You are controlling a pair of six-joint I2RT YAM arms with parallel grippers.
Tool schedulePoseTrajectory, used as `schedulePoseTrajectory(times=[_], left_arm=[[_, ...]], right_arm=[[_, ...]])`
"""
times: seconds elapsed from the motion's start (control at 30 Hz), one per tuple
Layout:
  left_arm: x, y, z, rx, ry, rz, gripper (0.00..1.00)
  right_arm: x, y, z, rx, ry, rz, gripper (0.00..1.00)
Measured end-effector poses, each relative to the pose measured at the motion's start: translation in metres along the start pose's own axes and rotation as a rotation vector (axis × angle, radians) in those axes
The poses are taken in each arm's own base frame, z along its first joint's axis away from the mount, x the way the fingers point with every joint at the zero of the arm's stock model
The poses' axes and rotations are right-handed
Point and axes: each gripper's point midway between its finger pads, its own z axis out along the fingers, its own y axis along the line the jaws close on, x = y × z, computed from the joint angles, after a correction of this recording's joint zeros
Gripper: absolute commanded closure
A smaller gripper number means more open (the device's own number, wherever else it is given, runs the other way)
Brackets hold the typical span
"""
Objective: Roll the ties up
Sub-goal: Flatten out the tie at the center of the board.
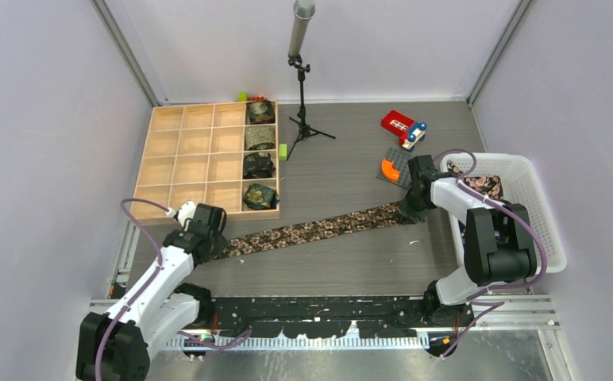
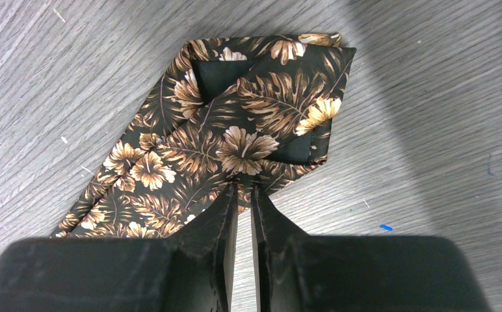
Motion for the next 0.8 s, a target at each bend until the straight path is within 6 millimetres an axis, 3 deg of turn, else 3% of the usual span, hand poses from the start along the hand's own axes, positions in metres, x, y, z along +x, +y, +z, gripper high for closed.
schedulePoseTrajectory(times=[0.17, 0.27, 0.47, 0.67, 0.8], left_arm=[[-0.004, 0.008, -0.006, -0.016, -0.027, -0.031, 0.4], [-0.007, 0.006, -0.009, 0.003, -0.041, -0.039, 0.38], [0.014, 0.011, 0.007, -0.067, 0.074, 0.008, 0.46], [0.011, 0.002, 0.013, -0.071, 0.085, 0.028, 0.62], [0.008, -0.001, 0.015, -0.063, 0.079, 0.034, 0.62]], right_arm=[[0.0, 0.0, 0.0, 0.0, 0.0, 0.0, 0.81], [0.0, 0.0, 0.0, -0.001, 0.0, 0.0, 0.81], [0.0, 0.0, 0.0, -0.001, 0.001, 0.0, 0.81], [0.0, 0.0, 0.0, -0.001, 0.001, -0.001, 0.81], [0.0, 0.0, 0.0, -0.001, 0.001, -0.001, 0.81]])
